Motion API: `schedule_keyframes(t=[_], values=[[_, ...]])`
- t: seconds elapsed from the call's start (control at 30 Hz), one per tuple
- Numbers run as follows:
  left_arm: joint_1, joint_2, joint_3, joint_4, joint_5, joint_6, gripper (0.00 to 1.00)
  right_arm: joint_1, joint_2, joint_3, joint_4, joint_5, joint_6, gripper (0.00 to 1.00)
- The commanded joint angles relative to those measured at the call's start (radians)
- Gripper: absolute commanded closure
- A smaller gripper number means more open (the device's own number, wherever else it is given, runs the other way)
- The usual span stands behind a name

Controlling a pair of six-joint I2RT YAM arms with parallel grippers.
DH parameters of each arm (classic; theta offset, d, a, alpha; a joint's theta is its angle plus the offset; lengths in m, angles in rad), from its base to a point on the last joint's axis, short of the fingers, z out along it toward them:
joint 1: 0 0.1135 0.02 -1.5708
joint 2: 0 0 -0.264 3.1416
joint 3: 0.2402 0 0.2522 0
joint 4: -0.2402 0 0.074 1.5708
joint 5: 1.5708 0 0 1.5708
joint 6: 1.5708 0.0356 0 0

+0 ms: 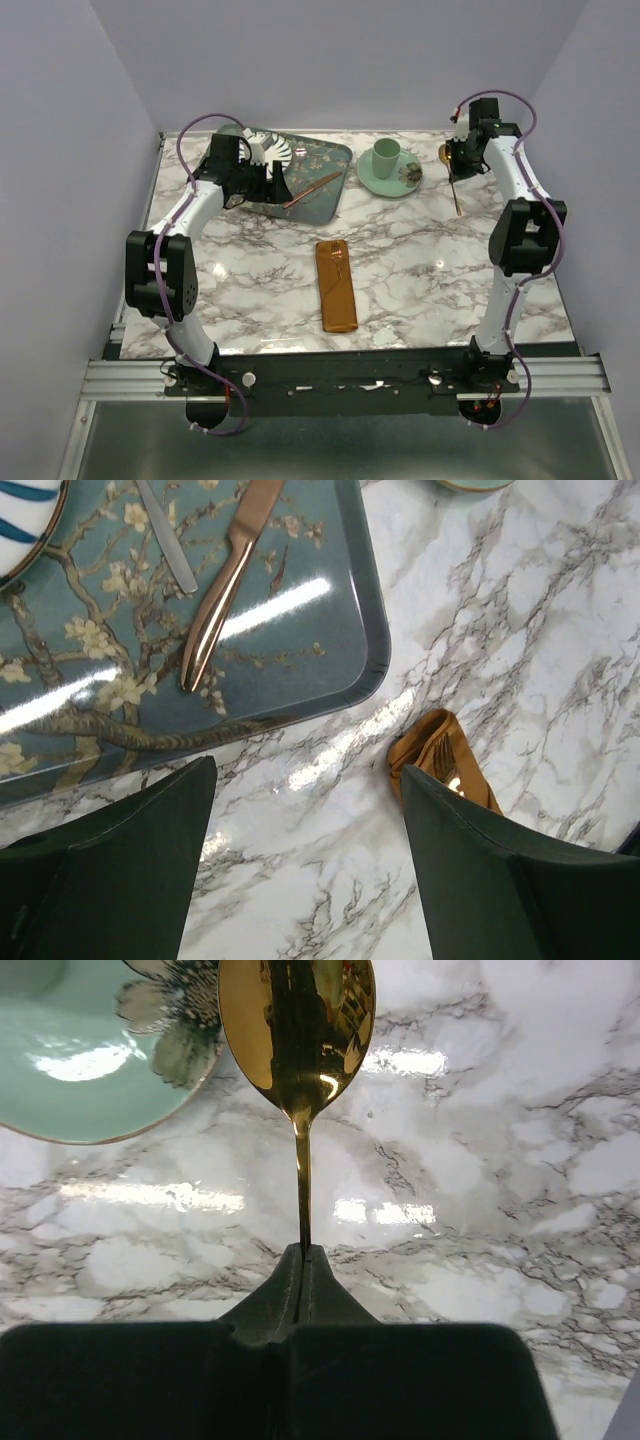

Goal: Fold the napkin into a case and place the utensils inside
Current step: Pick up the spoon from the corner of the board, then pass from the right arm to the left

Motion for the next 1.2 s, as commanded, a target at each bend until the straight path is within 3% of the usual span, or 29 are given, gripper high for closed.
schedule_keyframes(t=[0.0, 0.33, 0.6, 1.17], values=[[0.003, -0.043, 0.051, 0.061, 0.058, -0.051, 0.16, 0.024, -0.159, -0.106, 0.068, -0.073, 0.020, 0.99], [-0.092, -0.076, 0.116, 0.183, 0.138, -0.250, 0.20, 0.317, -0.474, -0.371, 0.186, -0.125, 0.035, 1.00], [-0.195, -0.109, 0.102, 0.230, 0.126, -0.356, 0.20, 0.517, -0.555, -0.445, 0.187, -0.102, 0.080, 0.99], [-0.303, -0.107, 0.084, 0.149, 0.041, -0.385, 0.32, 0.637, -0.638, -0.531, 0.203, -0.031, 0.078, 0.99]])
